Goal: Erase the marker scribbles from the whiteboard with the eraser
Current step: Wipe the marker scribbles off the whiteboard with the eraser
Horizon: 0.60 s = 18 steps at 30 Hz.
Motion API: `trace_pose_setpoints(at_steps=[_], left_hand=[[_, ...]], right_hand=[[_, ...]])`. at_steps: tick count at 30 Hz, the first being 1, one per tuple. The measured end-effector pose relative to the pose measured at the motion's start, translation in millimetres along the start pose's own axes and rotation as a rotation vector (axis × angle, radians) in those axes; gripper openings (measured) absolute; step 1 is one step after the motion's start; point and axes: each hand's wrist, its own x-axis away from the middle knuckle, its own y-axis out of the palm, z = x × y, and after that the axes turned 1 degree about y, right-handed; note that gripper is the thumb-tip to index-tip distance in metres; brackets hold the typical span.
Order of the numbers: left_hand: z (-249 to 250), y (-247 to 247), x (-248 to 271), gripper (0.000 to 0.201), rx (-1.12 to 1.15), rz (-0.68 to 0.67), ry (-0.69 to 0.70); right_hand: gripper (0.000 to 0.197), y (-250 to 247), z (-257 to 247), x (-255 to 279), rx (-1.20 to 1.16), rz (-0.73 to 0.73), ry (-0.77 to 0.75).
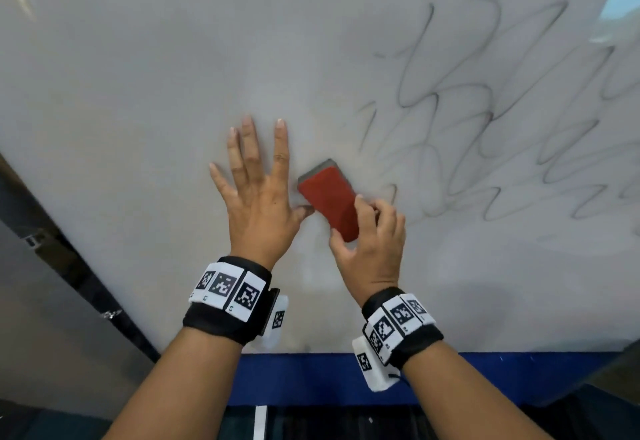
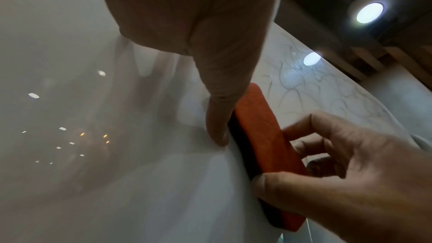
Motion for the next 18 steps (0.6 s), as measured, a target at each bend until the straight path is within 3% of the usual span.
trace_pose_setpoints(at_steps=[2,5,7,13,18], left_hand=[[0.3,1.9,0.6,0.139,-0.014,-0.018,-0.011],[-2.8,2.9,3.7,0.141,-0.04,-0.029,-0.003],[-2.2,2.9,4.3,0.143,-0.047,-0.024,-0.007],[-1.4,6.3,4.6,0.142,-0.059,-0.025,-0.014],[6.3,3.0,6.8,0.14,-0.007,-0.009,-0.057]], right_hand=[[0.055,-7.2,7.5,-9.3,-0.009,-0.001,-0.04],[0.057,-17.5,13.2,-56.3,-0.099,0.23,0.055],[0.059,-18.5,8.6,-73.5,-0.141,0.292,0.088],[0.055,-6.5,0.6,-36.5,-0.057,0.054,-0.121],[0.058,-25.5,2.7,-81.1,-0.097,0.202,-0.023]])
